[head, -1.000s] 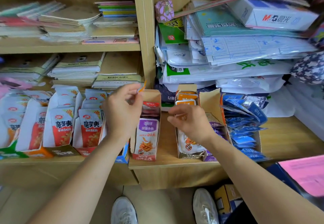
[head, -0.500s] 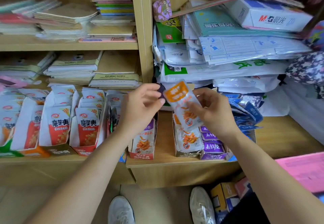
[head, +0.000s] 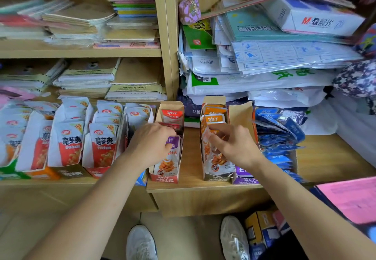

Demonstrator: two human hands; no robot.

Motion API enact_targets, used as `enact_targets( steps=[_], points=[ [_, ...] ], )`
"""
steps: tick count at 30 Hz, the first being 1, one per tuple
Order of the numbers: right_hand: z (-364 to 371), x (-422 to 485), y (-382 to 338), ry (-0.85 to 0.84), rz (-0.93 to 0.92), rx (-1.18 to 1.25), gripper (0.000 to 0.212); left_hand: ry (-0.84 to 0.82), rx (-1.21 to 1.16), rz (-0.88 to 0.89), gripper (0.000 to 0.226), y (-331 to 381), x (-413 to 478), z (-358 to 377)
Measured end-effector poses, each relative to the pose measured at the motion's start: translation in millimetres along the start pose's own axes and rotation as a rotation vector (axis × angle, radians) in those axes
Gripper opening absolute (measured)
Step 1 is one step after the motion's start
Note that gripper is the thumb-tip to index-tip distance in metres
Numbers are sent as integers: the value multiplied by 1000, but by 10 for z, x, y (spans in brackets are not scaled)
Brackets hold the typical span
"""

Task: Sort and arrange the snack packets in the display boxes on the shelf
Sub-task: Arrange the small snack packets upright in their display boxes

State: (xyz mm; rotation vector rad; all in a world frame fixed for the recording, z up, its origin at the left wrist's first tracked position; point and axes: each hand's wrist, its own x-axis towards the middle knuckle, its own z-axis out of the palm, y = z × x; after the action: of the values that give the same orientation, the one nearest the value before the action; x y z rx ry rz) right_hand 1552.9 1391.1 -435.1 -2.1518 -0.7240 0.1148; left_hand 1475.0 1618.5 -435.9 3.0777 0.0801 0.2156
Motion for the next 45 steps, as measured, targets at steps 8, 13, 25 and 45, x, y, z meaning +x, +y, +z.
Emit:
enact_targets(
  steps=[8, 13, 25, 45],
  points=[
    [52, 30, 63, 95, -88, -138, 48, -203, 203, 98, 79, -52, 99, 213],
    [149, 85, 106, 29, -85, -218, 60, -184, -226, 65, 49, -178, 0, -49],
    [362, 29, -155, -31, -361, -280, 48, -83, -627, -83, 26, -354, -391, -293],
    [70, -10, -224, -134, 89, 714, 24, 176, -1319, -148, 47, 108, -175, -463]
  ],
)
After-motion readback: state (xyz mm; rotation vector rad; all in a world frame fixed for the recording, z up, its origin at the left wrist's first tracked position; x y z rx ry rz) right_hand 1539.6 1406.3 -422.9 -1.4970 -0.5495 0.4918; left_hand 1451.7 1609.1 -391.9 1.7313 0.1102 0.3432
